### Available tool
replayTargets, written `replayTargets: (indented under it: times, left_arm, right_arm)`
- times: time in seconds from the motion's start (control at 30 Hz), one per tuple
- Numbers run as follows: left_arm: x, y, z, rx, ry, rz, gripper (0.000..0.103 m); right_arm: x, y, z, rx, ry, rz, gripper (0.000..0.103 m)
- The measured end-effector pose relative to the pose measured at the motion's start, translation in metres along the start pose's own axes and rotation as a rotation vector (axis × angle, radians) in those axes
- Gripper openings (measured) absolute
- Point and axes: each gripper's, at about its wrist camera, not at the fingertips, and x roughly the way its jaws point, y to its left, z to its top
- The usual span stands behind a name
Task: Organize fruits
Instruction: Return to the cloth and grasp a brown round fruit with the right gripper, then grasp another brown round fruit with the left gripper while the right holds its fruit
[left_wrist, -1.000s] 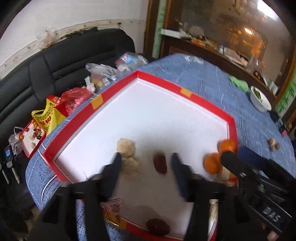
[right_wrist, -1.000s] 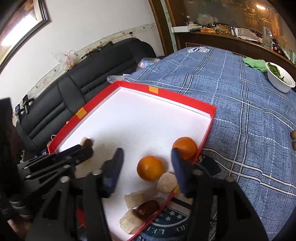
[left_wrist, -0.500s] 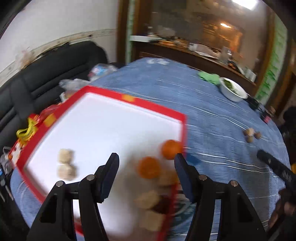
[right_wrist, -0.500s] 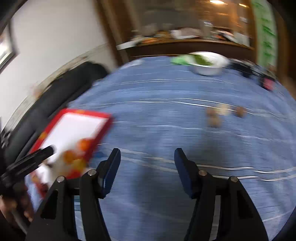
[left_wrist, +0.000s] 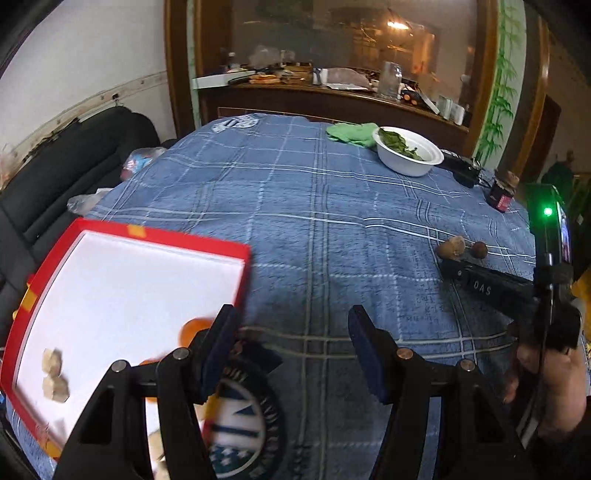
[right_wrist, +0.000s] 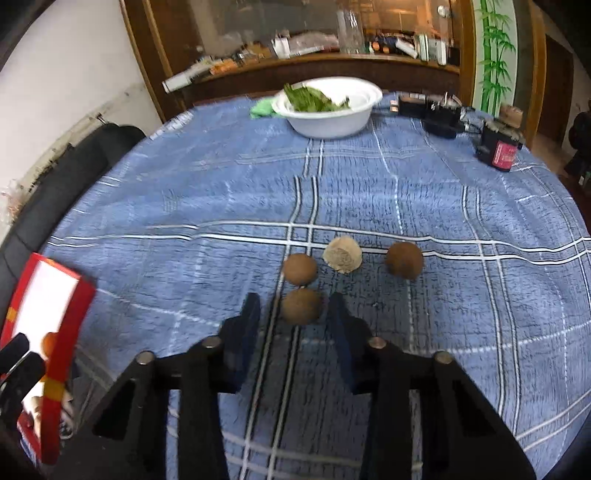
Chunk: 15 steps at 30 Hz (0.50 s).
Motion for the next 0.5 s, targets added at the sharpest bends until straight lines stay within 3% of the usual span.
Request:
replayTargets:
  times: [0.5]
  left_arm:
    - [0.073,-0.143,0.039,0.201,0.008,-0.163,0.062]
  right_arm:
    - [-0.060,-0.069,-0.017,0.167,-0.160,0.009,0.024]
